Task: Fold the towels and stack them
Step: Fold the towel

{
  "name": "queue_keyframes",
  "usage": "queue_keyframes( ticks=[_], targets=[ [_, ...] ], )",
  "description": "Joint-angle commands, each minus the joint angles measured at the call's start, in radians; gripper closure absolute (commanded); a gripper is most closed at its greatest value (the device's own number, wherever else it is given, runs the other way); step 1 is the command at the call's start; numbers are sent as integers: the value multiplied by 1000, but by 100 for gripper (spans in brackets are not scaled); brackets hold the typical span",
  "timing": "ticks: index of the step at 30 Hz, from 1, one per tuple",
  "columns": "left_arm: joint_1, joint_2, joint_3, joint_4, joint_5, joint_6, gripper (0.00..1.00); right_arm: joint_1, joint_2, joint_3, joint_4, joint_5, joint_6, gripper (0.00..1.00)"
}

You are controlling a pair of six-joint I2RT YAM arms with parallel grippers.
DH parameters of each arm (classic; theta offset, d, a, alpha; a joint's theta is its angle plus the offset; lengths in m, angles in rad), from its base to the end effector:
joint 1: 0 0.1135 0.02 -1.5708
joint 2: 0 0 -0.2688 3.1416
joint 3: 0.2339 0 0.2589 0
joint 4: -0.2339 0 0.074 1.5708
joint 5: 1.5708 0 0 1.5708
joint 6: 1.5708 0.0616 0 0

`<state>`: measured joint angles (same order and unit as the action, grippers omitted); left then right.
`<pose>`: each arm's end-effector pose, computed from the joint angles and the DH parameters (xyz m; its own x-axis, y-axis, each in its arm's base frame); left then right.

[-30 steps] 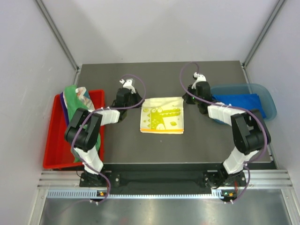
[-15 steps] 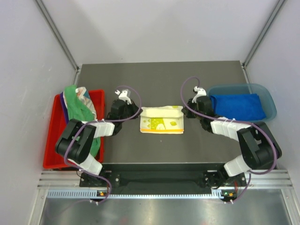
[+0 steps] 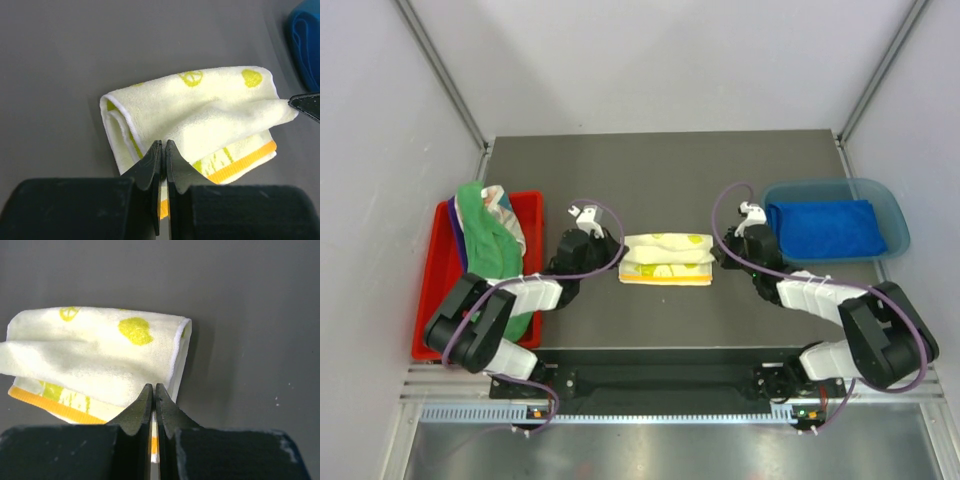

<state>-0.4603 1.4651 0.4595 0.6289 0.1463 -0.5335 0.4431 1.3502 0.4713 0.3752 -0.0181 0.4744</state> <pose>0.2672 -0.1425 0.1506 -0.5690 -0.2794 -0.7734 0.3154 0.7944 -0.5191 0.2586 0.1240 0.1547 -0.5903 0.2254 -0.7751 -0.1949 0.8920 0.4078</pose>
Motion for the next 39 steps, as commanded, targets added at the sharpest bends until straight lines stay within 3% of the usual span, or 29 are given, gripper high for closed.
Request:
queue_keyframes(
  ticks=[1, 18, 20, 26, 27, 30, 36, 39],
  targets=[
    [-31, -60, -19, 52, -43, 3, 99, 29, -57, -28, 57, 36, 20, 100],
    [-67, -143, -122, 23, -97, -6, 98, 72, -137, -122, 71, 52, 56, 100],
    [-75, -128, -136, 44, -94, -10, 94, 77, -128, -135, 85, 52, 59, 100],
    [-80, -143, -163, 61, -85, -25, 71, 82, -152, -161, 79, 46, 76, 82],
    [-80, -156, -163, 40, -89, -26, 69, 83, -164, -161, 70, 46, 79, 76],
    [-80, -232, -157, -58, -126, -26, 66, 82, -215, -146, -2, 50, 89, 73],
    [-78, -405, -79, -337, -273, -37, 66, 89, -338, -105, -177, 102, 102, 71],
    [-80, -414, -26, -391, -223, -39, 68, 114, -342, -51, -223, 121, 105, 71]
  ],
)
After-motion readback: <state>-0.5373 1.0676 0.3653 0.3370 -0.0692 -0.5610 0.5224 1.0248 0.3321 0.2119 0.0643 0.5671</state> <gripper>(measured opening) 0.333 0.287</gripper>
